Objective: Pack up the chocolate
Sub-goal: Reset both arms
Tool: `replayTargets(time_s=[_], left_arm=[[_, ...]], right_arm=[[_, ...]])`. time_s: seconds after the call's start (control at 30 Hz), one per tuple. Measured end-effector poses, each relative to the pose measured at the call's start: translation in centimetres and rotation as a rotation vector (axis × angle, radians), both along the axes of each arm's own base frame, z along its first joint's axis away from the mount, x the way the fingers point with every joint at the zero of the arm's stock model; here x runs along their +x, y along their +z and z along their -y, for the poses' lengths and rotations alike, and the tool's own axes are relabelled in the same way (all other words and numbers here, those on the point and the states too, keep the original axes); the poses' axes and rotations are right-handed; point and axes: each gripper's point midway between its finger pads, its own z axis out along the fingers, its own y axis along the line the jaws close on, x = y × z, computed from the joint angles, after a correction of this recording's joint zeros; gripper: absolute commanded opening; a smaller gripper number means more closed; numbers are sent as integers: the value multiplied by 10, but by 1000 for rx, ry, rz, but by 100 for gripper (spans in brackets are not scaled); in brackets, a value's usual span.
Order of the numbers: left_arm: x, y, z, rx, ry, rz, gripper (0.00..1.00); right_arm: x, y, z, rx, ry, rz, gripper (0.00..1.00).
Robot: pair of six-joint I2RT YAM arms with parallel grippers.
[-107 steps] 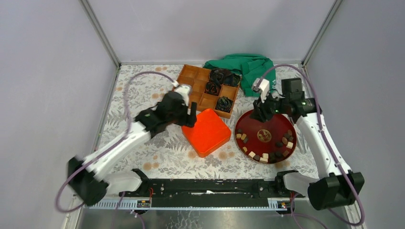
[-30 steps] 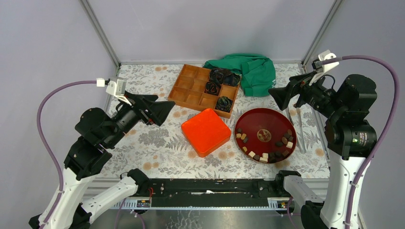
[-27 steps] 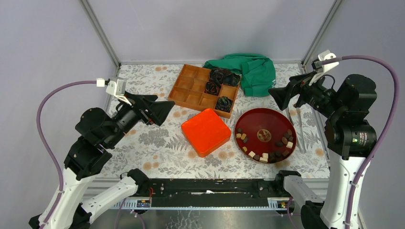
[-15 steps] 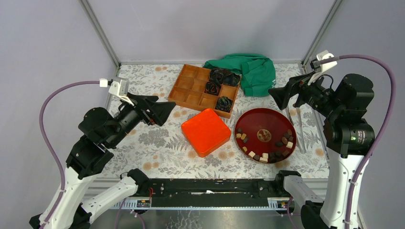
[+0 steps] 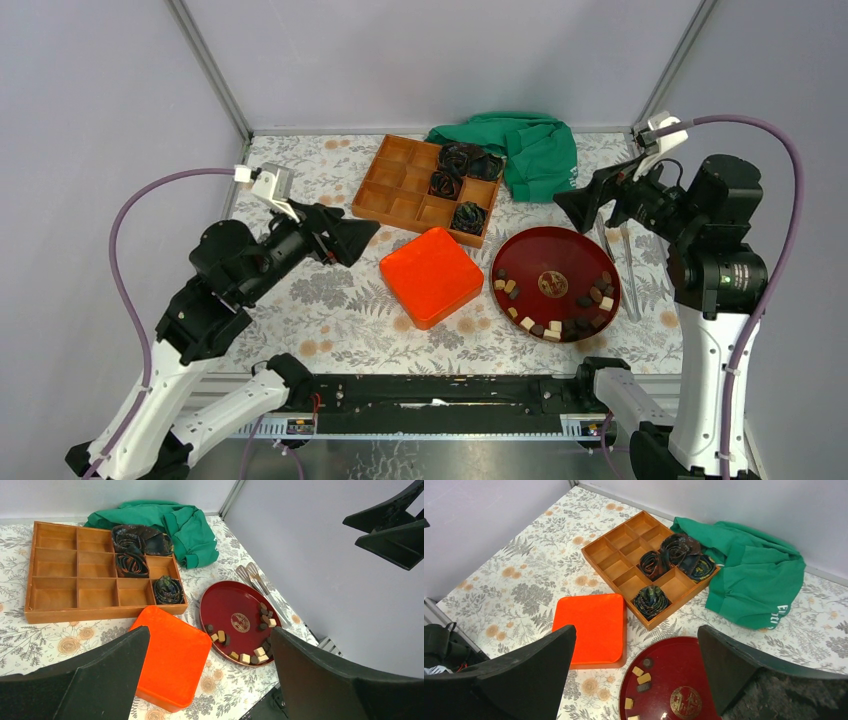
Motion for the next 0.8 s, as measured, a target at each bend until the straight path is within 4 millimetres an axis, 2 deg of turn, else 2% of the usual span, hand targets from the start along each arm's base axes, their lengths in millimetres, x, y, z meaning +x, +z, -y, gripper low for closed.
replayTargets(time_s=[0.17, 0.43, 0.53, 0.73, 0.8], left_arm=[[3, -6, 3, 10, -5, -15, 99], [0, 1, 0, 0, -4, 9, 99], [-2, 11, -1, -7, -4, 30, 99], [-6, 39, -5, -35, -4, 95, 99], [-7, 42, -6, -41, -4, 106, 99]], right_arm=[[2, -5, -3, 11, 22, -14, 100], [1, -3, -4, 35, 15, -22, 100], [3, 5, -3, 68, -18, -27, 100], [6, 37, 1, 100, -60, 31, 99], [7, 38, 4, 102, -78, 36, 100]])
